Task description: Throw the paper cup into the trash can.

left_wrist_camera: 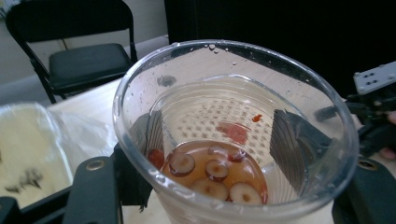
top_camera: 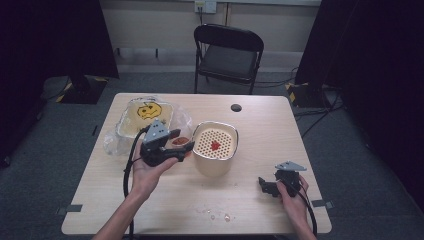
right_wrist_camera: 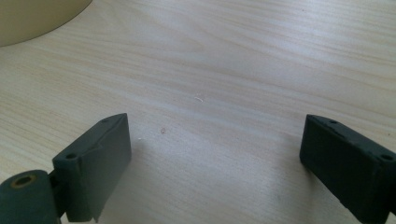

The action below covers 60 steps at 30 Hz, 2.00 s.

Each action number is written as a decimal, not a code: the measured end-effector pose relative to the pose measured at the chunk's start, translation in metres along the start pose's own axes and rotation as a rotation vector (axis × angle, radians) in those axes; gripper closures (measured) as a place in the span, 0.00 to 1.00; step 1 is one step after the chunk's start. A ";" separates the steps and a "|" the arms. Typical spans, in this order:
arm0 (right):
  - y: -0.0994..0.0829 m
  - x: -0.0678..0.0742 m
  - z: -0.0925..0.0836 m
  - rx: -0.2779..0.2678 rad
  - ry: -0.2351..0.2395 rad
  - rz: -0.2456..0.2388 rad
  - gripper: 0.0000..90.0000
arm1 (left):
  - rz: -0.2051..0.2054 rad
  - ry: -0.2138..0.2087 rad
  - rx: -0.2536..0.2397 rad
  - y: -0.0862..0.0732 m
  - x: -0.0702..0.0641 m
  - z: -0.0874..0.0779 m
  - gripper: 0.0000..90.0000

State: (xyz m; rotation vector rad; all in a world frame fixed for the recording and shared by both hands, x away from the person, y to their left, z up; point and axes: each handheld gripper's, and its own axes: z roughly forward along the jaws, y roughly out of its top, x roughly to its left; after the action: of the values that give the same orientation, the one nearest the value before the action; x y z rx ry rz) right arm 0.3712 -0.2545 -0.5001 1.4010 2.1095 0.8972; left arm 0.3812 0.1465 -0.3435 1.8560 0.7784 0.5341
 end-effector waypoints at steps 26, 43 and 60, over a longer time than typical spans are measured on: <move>0.000 0.000 0.000 0.000 0.000 0.000 0.09 | 0.413 0.242 0.205 0.033 -0.004 0.055 0.41; 0.000 0.000 0.000 0.000 0.001 0.000 0.09 | 0.684 0.377 0.239 0.032 -0.018 0.081 0.41; 0.000 0.000 0.000 0.000 0.001 0.001 0.09 | 1.003 0.465 0.345 0.030 -0.035 0.101 0.41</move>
State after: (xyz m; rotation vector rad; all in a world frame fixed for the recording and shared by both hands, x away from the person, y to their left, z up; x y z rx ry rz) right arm 0.3712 -0.2544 -0.5001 1.4025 2.1092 0.8983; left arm 0.4325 0.0485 -0.3560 2.4244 0.1529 1.5802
